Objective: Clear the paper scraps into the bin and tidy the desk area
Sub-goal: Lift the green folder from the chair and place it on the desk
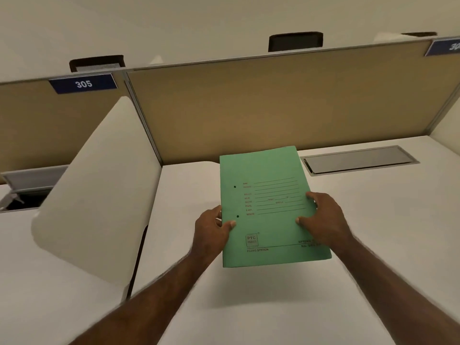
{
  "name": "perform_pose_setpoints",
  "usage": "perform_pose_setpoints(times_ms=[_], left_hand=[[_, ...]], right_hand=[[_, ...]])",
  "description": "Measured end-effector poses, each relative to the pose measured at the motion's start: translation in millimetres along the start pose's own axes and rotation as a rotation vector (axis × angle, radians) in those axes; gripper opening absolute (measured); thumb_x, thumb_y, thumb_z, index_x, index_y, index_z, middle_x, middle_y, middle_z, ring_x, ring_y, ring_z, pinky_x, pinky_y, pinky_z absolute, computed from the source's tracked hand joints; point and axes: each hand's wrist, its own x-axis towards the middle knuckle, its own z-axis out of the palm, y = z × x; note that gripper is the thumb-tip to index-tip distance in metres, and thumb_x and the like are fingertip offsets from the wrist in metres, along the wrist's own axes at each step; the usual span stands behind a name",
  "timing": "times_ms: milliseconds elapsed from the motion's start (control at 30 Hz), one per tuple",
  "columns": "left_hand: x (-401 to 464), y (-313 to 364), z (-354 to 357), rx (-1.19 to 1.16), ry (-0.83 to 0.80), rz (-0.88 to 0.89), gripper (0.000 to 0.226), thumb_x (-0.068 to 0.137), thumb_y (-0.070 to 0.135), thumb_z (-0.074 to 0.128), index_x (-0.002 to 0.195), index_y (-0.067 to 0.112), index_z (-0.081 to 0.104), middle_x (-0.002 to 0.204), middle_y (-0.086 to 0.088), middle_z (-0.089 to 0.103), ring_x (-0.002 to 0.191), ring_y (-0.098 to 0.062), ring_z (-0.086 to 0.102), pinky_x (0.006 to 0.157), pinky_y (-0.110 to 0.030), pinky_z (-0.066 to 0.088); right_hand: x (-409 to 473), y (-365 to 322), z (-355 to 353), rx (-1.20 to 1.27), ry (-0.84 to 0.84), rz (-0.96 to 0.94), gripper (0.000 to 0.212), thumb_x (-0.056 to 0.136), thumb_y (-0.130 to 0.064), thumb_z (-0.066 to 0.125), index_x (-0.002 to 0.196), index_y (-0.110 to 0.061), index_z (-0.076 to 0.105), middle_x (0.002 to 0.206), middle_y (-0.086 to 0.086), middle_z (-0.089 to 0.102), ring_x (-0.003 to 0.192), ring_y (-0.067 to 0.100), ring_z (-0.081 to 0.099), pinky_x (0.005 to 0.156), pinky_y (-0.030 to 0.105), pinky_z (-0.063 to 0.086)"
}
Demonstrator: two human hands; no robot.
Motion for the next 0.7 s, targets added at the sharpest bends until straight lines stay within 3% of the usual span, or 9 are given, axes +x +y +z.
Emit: perform_pose_setpoints(times_ms=[233,433,533,633,700], left_hand=[[72.2,-21.7,25.6,0.053,0.007,-0.062,0.032,0.086,0.013,0.074,0.117,0.023,0.074,0.096,-0.002,0.065,0.075,-0.005,0.058,0.063,-0.007,0.042],[116.1,-49.4,44.8,0.094,0.001,-0.099,0.031,0.086,0.012,0.075,0.116,0.016,0.074,0.097,-0.005,0.066,0.082,-0.020,0.060,0.079,-0.032,0.055],[134.2,-62.1,51.5,0.123,-0.006,-0.107,0.030,0.086,0.013,0.075,0.116,0.015,0.074,0.097,-0.004,0.066,0.082,-0.018,0.060,0.078,-0.031,0.055],[149.3,-71.8,56.9,0.161,-0.022,-0.096,0.022,0.086,0.013,0.075,0.109,0.014,0.075,0.082,0.010,0.060,0.072,-0.005,0.057,0.065,-0.014,0.047],[157.1,-75.8,60.4,0.152,-0.043,-0.089,0.021,0.086,0.013,0.075,0.107,0.013,0.075,0.078,0.018,0.057,0.070,-0.005,0.059,0.063,-0.012,0.046]], right_hand=[[96.6,1.1,24.9,-0.060,-0.167,0.001,0.089,0.078,-0.014,0.088,0.155,-0.011,0.046,0.148,0.012,0.053,0.130,0.030,0.055,0.109,0.042,0.048],[160.1,3.6,50.4,-0.019,-0.246,0.010,0.087,0.076,-0.006,0.087,0.154,-0.009,0.049,0.152,0.010,0.052,0.132,0.029,0.056,0.106,0.039,0.050],[179.9,8.8,66.5,-0.004,-0.264,0.014,0.086,0.077,-0.005,0.087,0.154,-0.009,0.050,0.152,0.011,0.052,0.132,0.029,0.056,0.107,0.040,0.050],[190.8,17.8,80.9,0.004,-0.268,0.033,0.086,0.077,-0.007,0.087,0.154,-0.010,0.049,0.151,0.012,0.052,0.131,0.030,0.057,0.108,0.042,0.051],[194.6,24.4,87.7,-0.015,-0.275,0.039,0.088,0.078,-0.011,0.089,0.155,-0.010,0.047,0.151,0.012,0.052,0.131,0.030,0.057,0.107,0.043,0.052]])
